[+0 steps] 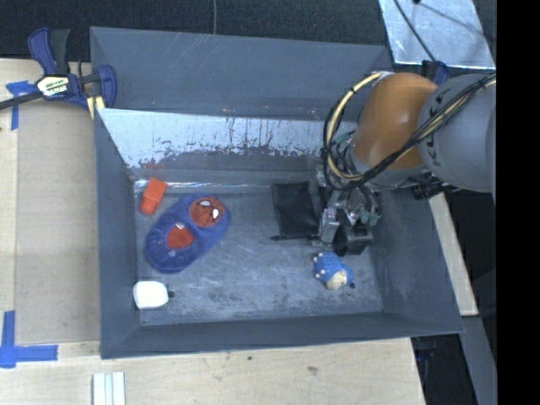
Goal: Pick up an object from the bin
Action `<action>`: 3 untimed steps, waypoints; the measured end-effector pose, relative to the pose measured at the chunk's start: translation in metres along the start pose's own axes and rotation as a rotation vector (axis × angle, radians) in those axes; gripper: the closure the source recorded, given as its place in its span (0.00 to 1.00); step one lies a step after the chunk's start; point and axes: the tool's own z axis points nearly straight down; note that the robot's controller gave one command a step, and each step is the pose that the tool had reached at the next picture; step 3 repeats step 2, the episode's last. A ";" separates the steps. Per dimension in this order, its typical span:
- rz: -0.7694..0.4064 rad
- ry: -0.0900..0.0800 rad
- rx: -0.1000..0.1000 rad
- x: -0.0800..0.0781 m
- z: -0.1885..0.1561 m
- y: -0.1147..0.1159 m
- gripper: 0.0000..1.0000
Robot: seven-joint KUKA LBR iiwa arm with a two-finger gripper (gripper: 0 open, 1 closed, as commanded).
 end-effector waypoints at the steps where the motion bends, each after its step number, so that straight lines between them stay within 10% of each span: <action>1: -0.001 -0.001 0.001 0.000 -0.001 0.000 1.00; 2: 0.000 -0.007 0.001 0.000 -0.148 0.006 1.00; 3: 0.000 -0.007 0.001 0.000 -0.148 0.006 1.00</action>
Offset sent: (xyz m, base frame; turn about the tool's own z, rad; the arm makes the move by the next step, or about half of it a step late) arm 0.0000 0.0000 0.0000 0.0000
